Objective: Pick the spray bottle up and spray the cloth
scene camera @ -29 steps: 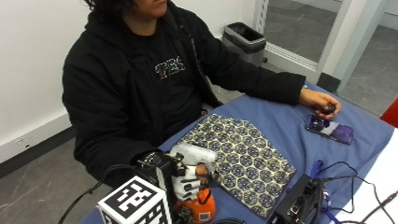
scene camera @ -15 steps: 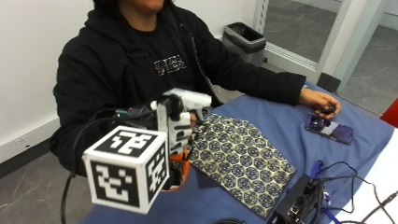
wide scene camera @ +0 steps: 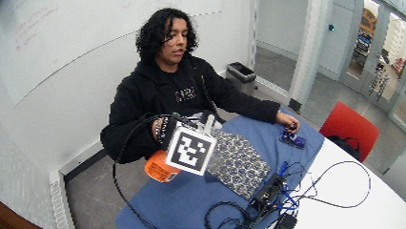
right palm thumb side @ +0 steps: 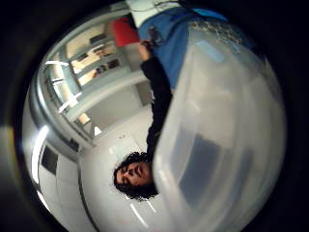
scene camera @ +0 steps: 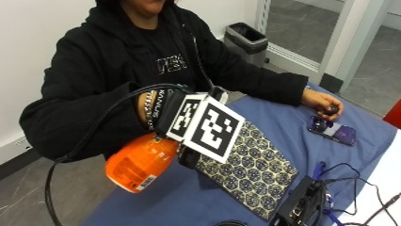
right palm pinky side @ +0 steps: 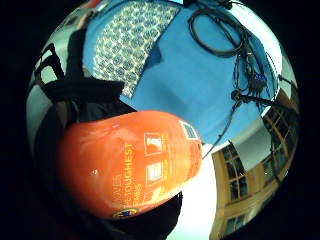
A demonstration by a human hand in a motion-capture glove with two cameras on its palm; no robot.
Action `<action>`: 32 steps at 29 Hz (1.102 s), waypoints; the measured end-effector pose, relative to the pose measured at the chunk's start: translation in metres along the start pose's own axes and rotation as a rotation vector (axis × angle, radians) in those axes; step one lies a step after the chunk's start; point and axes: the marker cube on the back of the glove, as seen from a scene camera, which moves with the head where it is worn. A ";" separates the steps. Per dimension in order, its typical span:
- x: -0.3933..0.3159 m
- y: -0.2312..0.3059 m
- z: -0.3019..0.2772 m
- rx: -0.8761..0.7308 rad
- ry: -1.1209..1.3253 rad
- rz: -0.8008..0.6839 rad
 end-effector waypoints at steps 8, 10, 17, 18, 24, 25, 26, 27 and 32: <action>0.001 -0.036 0.045 -0.266 0.203 0.196; 0.001 -0.044 0.058 -0.314 0.226 0.214; 0.005 -0.067 0.105 -0.458 0.291 0.270; 0.006 -0.070 0.111 -0.478 0.301 0.281; 0.011 -0.093 0.139 -0.553 0.316 0.320; 0.007 -0.101 0.138 -0.543 0.306 0.319; 0.003 -0.109 0.136 -0.533 0.297 0.317; 0.001 -0.113 0.136 -0.530 0.295 0.317; 0.006 -0.090 0.141 -0.564 0.332 0.306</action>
